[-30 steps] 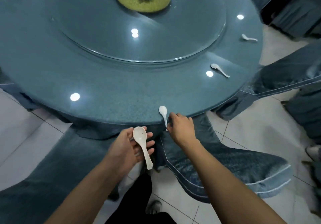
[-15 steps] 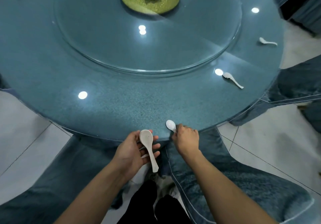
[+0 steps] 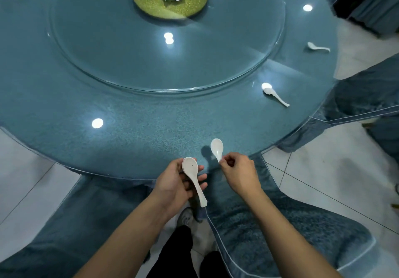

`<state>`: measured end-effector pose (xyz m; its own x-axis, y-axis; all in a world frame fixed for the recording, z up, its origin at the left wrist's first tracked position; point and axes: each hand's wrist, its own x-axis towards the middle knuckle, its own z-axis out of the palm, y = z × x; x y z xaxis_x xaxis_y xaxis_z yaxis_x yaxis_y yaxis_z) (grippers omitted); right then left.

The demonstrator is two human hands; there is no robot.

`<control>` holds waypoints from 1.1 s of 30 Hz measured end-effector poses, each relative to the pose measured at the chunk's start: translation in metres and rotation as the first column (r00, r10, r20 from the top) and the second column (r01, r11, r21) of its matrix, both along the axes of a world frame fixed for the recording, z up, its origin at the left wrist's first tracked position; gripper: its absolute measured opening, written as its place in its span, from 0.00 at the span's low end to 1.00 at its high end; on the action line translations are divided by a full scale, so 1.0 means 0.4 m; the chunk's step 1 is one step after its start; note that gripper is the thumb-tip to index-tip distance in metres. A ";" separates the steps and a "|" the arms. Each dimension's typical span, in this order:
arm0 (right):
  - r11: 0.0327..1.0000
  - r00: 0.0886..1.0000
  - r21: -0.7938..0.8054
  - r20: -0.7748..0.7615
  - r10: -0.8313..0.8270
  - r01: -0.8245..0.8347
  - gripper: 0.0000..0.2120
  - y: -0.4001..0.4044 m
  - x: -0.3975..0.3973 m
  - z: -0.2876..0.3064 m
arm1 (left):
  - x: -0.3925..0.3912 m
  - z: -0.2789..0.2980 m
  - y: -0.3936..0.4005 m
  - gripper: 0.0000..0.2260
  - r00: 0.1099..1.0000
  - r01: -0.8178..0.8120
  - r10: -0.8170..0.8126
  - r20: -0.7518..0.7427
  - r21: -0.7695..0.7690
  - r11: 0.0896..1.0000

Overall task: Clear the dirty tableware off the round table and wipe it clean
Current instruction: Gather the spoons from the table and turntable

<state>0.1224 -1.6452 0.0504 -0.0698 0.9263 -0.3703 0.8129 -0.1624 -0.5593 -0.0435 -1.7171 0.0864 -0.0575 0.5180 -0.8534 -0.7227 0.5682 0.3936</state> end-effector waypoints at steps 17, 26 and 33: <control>0.971 0.986 0.172 0.027 0.162 -0.164 0.07 -0.108 0.549 0.247 | 0.631 0.122 0.051 0.17 1.000 0.023 -0.023 -0.004 0.143 0.989; 0.915 0.970 0.322 0.096 0.225 -0.244 0.07 -0.039 0.831 0.227 | 0.865 0.148 0.045 0.18 0.998 -0.057 0.054 0.025 0.143 0.988; 0.811 0.889 0.386 0.313 0.333 -0.440 0.11 0.116 0.885 0.177 | 0.882 0.114 0.111 0.17 0.992 -0.123 0.126 -0.012 0.157 0.980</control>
